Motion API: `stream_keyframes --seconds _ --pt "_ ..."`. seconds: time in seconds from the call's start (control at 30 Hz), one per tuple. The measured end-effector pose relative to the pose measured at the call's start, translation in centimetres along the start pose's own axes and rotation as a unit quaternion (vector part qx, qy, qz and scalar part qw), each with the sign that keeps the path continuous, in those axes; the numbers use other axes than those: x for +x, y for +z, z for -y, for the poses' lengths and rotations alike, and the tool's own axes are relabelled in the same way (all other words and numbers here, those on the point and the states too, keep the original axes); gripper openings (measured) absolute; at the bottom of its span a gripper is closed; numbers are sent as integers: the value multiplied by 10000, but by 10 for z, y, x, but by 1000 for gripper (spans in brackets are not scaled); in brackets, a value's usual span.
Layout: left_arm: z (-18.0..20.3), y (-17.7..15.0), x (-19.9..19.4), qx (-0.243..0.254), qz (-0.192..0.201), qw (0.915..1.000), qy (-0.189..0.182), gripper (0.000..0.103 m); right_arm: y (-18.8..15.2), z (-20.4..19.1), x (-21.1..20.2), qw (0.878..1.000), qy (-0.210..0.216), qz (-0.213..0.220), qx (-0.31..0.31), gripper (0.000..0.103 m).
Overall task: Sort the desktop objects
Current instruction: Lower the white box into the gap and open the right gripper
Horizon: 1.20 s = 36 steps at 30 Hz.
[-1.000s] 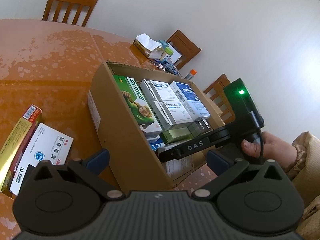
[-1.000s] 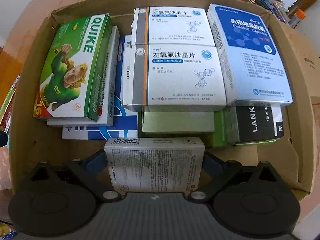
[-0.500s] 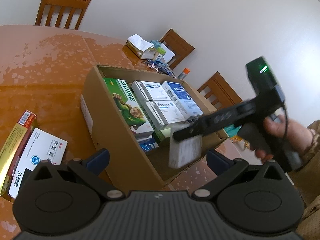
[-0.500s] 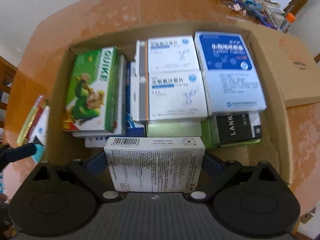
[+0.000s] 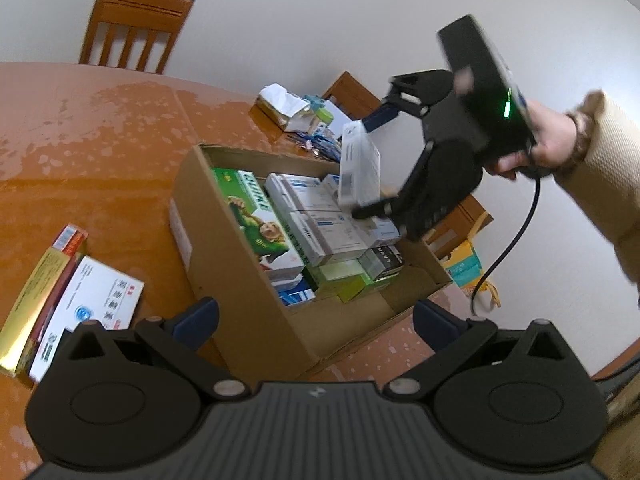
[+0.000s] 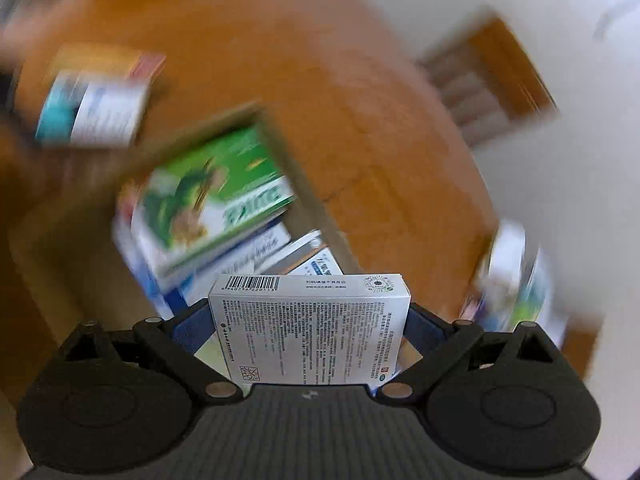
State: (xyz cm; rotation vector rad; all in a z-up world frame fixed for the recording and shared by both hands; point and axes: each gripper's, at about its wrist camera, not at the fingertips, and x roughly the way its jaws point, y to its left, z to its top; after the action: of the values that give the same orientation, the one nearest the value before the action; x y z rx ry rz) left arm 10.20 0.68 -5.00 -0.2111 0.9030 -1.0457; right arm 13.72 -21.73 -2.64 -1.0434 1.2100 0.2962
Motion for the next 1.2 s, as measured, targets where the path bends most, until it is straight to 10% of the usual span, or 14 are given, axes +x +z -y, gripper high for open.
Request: stream_keyframes --seconds 0.27,1.2 --pt "-11 -6 -3 -315 101 9991 258 103 3 -33 33 9802 177 -388 -1935 100" --pt "-1 11 24 -430 -6 9972 612 103 3 16 48 9702 1615 273 -1785 101"
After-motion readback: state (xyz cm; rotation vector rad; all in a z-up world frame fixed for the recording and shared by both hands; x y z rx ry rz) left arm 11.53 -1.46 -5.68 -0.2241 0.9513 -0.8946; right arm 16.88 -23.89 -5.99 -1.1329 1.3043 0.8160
